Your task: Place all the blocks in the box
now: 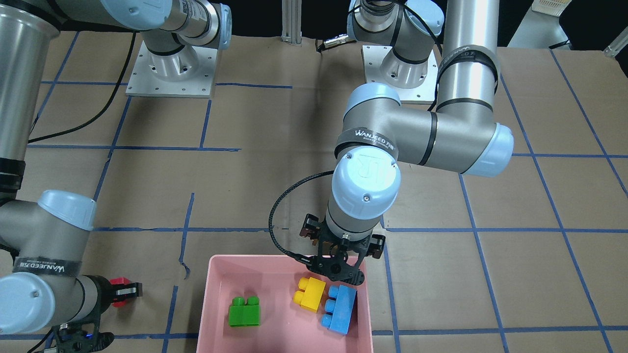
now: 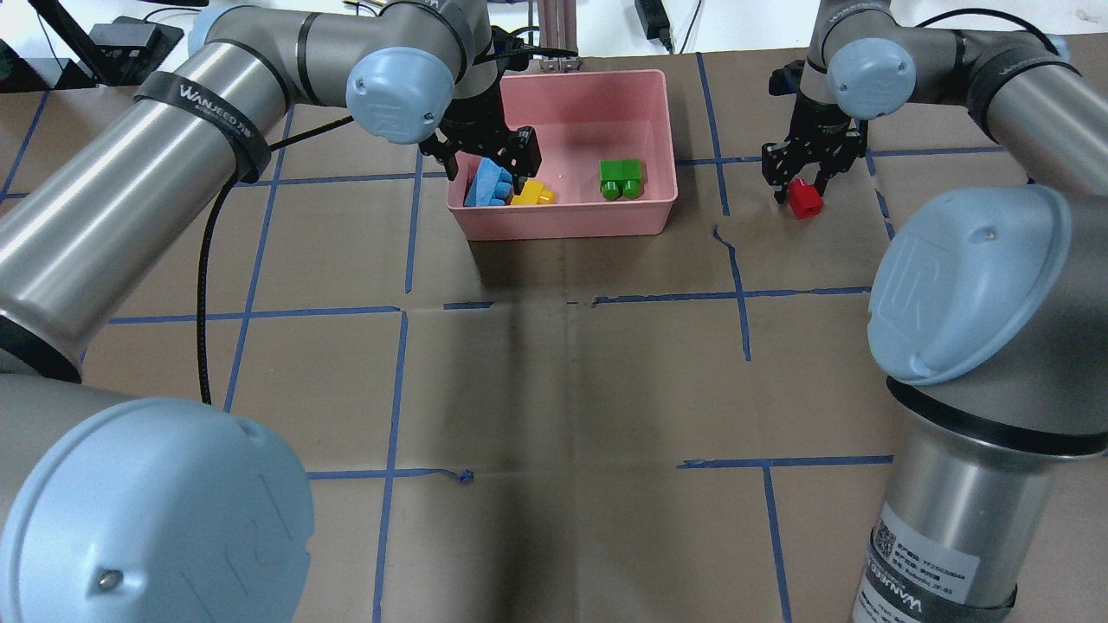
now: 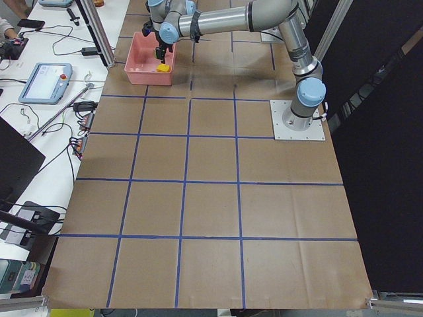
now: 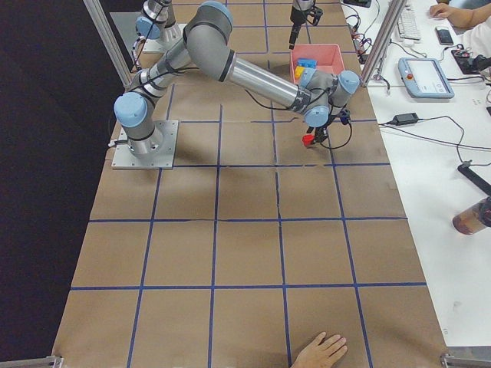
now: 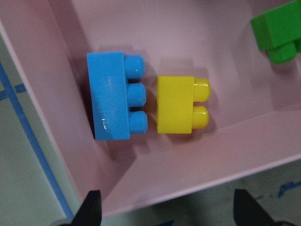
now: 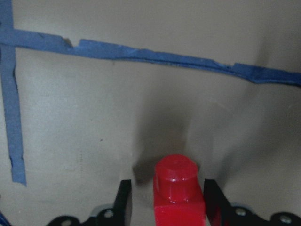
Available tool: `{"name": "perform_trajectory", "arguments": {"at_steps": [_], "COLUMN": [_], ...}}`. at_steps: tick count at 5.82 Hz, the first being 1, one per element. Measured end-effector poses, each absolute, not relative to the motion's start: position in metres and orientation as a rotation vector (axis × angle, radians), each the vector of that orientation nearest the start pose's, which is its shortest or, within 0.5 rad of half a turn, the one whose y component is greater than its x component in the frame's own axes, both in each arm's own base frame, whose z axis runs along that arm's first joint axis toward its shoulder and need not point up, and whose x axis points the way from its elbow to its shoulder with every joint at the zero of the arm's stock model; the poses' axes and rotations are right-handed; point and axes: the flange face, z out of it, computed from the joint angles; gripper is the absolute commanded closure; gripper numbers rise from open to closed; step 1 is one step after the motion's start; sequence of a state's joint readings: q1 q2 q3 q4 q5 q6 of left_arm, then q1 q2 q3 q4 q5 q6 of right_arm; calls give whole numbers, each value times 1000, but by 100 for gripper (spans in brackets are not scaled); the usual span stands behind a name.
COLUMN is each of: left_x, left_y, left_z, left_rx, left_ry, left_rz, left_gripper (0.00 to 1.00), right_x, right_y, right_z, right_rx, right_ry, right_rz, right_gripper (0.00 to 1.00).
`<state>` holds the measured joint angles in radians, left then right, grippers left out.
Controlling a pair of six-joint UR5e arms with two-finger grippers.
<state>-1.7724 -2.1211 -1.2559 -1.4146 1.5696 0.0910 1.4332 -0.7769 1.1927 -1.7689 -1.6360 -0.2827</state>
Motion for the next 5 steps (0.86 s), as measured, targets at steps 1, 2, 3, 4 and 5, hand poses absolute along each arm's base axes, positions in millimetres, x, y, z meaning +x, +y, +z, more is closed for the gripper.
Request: {"name": "perform_trajectory", "arguments": {"at_steps": [1, 2, 3, 4, 5], "left_x": [-256, -238, -218, -196, -176], "left_y": [-643, -633, -622, -609, -596], "left_z": [348, 372, 397, 426, 453], "left_rx": [420, 380, 336, 289, 253], "left_ry": [3103, 3106, 3110, 3115, 3117], "left_rz": [181, 216, 238, 253, 243], "left_gripper": [1, 1, 1, 1, 1], "right_x": [24, 24, 23, 24, 28], "right_y": [-748, -750, -756, -761, -762], "right_z": [184, 192, 217, 258, 303], "right_rx": [-239, -238, -228, -212, -168], "right_ry": [3132, 3138, 3151, 3168, 3177], "right_rz": [356, 333, 267, 176, 104], "right_gripper": [91, 91, 91, 91, 91]}}
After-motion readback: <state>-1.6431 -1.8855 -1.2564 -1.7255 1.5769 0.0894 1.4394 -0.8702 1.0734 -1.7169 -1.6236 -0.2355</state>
